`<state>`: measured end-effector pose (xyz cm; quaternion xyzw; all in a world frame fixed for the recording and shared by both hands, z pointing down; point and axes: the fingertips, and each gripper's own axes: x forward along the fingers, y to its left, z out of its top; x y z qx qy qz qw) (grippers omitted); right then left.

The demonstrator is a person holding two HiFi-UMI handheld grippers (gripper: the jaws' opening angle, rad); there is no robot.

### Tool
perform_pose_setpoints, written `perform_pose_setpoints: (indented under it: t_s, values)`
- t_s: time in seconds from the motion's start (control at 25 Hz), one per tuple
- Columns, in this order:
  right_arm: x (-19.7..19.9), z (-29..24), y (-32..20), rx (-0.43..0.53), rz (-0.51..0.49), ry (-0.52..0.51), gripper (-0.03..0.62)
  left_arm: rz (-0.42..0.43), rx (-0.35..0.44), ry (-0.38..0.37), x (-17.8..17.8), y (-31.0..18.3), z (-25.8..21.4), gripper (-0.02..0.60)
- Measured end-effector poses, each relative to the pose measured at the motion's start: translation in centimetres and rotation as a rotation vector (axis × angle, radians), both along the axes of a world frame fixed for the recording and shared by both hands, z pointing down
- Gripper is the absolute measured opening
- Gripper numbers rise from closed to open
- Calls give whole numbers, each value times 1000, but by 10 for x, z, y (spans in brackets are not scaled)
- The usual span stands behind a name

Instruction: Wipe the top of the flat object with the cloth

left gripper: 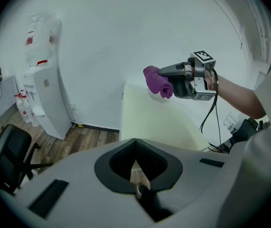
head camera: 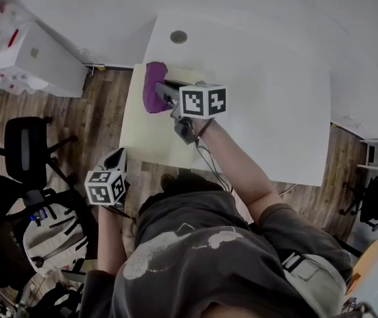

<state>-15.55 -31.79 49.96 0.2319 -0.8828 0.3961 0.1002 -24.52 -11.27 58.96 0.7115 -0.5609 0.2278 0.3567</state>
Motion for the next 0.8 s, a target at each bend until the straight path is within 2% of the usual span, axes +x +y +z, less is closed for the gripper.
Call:
perform_pose_setpoints:
  t_s: [0.16, 0.32, 0.64, 0.8]
  values:
    - [-30, 17, -12, -60, -35, 28, 64, -33, -4, -16, -2, 1, -1, -5]
    - [-45, 32, -19, -88, -59, 59, 64, -49, 2, -38, 4, 0, 0, -5]
    - [-75, 49, -35, -94, -49, 143, 65, -63, -14, -1, -2, 2, 1, -5]
    - [-80, 59, -45, -93, 11, 192, 66, -51, -19, 48, -6, 2, 3, -5]
